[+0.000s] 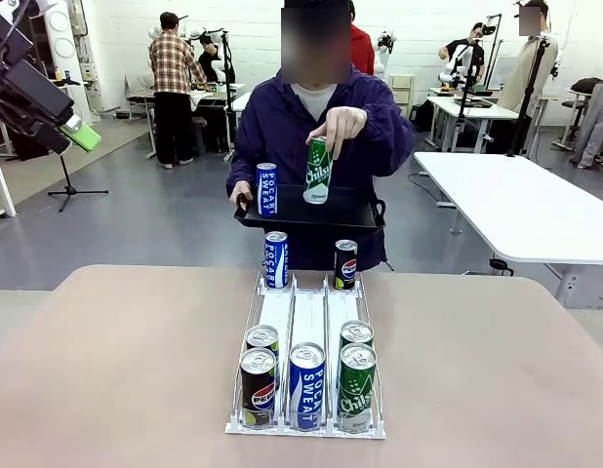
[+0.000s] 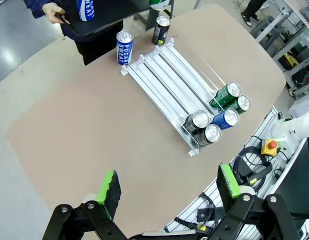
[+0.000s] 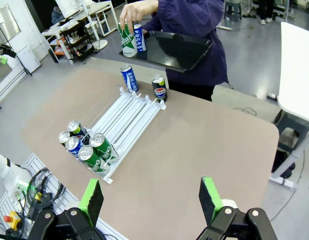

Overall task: Retrieve and hand over the desired beverage to the person.
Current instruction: Pick up another can of the same type that the person held from the Automatic Can Dispenser.

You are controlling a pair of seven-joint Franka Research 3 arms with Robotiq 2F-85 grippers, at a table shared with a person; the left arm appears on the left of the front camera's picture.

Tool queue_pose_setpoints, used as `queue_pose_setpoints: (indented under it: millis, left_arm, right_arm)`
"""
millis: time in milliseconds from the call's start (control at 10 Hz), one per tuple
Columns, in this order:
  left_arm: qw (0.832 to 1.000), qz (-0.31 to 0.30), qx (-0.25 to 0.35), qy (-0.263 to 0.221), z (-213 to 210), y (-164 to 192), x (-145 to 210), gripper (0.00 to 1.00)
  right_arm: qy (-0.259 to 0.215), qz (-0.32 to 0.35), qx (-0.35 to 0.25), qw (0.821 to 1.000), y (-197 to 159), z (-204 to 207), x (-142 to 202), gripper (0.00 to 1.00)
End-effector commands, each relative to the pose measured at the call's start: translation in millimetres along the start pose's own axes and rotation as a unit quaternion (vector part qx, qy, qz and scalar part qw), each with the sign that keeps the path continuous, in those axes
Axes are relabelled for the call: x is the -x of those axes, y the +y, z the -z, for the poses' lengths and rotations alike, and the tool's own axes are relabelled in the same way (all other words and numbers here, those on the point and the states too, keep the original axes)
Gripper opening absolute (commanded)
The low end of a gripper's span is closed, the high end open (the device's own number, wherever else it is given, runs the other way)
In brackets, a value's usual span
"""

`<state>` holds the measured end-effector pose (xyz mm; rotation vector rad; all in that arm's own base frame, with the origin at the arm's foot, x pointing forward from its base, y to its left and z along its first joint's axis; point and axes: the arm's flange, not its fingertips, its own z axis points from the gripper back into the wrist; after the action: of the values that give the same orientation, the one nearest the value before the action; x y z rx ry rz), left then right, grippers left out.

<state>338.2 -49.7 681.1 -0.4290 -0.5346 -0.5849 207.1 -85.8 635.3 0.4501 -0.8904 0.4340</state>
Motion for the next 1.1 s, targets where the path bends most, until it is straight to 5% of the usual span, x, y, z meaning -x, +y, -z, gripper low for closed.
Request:
queue_pose_setpoints:
  millis: [0, 1000]
  left_arm:
    - [1.0, -0.007, 0.002, 0.001, -1.5, 0.2, 0.9, 1.0]
    - [1.0, -0.007, 0.002, 0.001, -1.5, 0.2, 0.9, 1.0]
  right_arm:
    - [0.002, -0.003, -0.006, 1.0, -0.3, 1.7, 0.1, 1.0]
    - [0.002, -0.003, -0.006, 1.0, -0.3, 1.7, 0.1, 1.0]
